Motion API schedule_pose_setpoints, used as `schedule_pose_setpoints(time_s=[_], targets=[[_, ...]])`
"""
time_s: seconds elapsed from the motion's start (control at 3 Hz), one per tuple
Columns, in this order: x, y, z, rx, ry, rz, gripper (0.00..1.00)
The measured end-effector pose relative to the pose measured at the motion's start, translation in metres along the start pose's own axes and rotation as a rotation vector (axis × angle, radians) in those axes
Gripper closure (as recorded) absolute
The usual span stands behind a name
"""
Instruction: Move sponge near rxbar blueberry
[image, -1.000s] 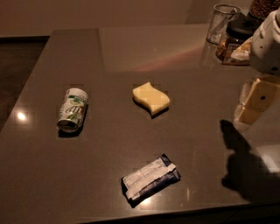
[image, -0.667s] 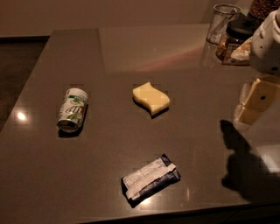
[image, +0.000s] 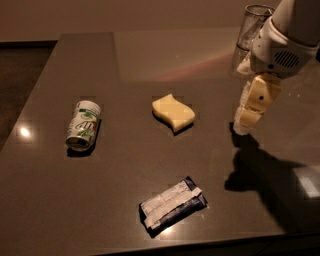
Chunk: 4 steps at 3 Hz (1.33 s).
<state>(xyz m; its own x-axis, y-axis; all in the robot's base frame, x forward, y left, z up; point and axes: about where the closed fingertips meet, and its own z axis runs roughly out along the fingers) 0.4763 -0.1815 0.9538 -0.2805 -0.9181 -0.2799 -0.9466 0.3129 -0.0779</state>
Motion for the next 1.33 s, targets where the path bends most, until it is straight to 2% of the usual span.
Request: schedule_pose_setpoints(time_s=[0.67,1.0,1.33], targets=[[-0.06,-0.032,0.047,-0.052,-0.068,0.111,0.0],[-0.074,-0.034,0.069,-0.071,-0.068,0.135,0.0],[-0.089,-0.024,0.093,-0.092,-0.048,0.146,0.0]])
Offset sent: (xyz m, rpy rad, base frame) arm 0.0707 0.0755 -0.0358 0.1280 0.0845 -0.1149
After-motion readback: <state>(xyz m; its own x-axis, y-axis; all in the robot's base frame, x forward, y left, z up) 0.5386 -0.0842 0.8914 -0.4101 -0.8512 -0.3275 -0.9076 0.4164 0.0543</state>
